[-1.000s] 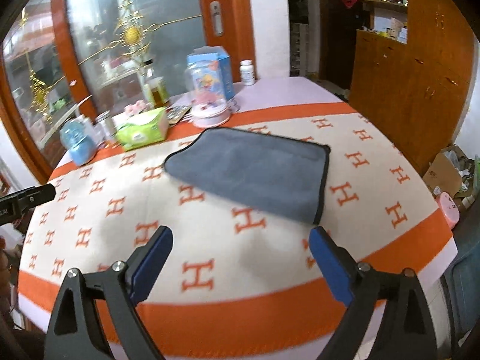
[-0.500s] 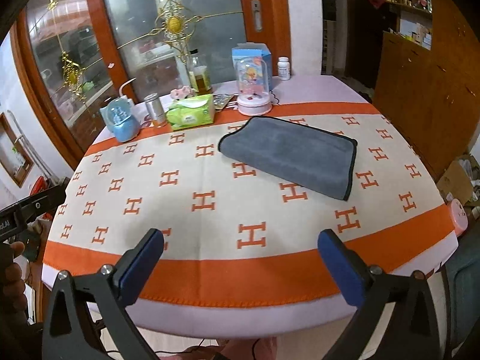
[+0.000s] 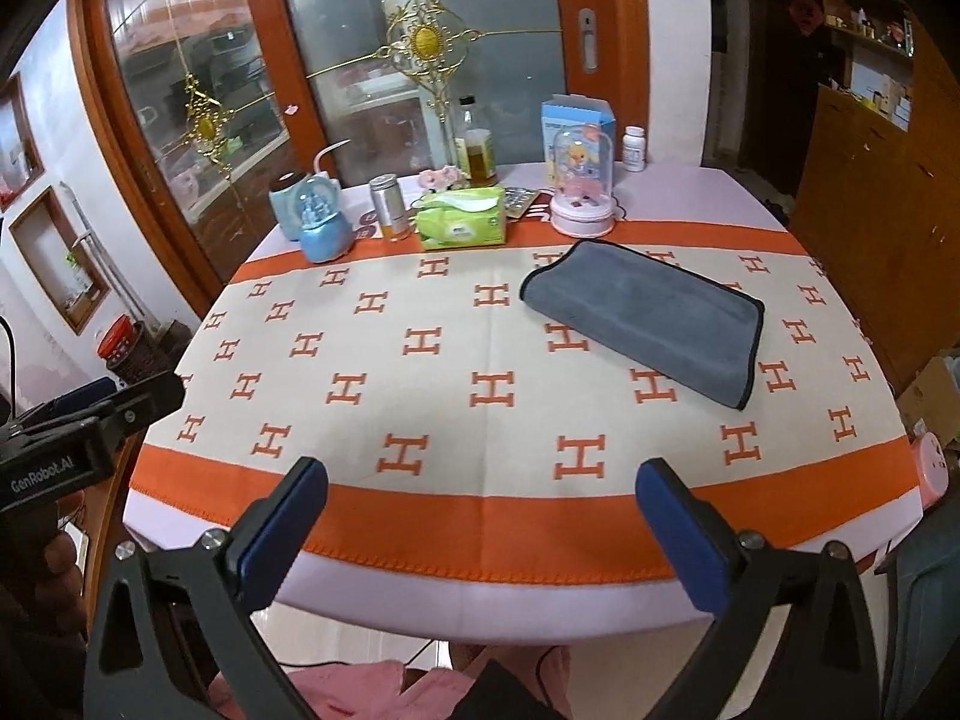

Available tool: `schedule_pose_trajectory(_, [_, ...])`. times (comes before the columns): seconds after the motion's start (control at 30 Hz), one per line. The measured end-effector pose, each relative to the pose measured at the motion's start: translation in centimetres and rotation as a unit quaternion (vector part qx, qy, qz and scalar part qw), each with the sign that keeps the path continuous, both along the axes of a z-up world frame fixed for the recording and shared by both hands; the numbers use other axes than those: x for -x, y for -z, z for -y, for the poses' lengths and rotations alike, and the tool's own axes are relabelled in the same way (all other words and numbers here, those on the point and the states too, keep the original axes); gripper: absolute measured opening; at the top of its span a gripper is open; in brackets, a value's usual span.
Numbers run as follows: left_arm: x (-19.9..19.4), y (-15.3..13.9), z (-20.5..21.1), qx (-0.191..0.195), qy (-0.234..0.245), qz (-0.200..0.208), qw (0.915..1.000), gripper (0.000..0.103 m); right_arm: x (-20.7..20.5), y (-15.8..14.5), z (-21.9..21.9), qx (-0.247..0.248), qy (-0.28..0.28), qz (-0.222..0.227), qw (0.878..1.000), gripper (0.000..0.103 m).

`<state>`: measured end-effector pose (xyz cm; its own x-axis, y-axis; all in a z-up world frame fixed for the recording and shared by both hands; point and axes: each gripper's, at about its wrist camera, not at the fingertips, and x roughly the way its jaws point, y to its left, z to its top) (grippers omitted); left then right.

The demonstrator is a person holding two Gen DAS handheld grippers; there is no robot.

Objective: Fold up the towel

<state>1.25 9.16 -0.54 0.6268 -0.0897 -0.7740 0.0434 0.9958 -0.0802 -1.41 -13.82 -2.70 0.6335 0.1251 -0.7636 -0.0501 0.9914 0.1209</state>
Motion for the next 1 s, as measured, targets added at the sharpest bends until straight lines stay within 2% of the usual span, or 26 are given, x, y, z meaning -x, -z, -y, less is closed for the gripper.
schedule_pose_trajectory(0.17, [0.9, -0.2, 0.4, -0.006, -0.003, 0.004, 1.0, 0.102, 0.4, -0.3, -0.7, -0.01, 0.0, -0.003, 1.0, 0.103])
schedule_pose_trajectory(0.4, [2.2, -0.2, 1.3, -0.038, -0.004, 0.012, 0.9992, 0.102, 1.2, 0.1, -1.5, -0.005, 0.005, -0.003, 1.0, 0.103])
schedule_pose_trajectory(0.7, [2.4, -0.2, 1.2, -0.038, -0.014, 0.022, 0.999, 0.102, 2.0, 0.1, -0.9, 0.007, 0.034, -0.002, 0.999, 0.103])
schedule_pose_trajectory(1.0, [2.3, -0.3, 1.7, -0.041, -0.01, 0.028, 0.9987, 0.102, 2.1, 0.1, -0.8, 0.009, 0.036, -0.006, 0.999, 0.103])
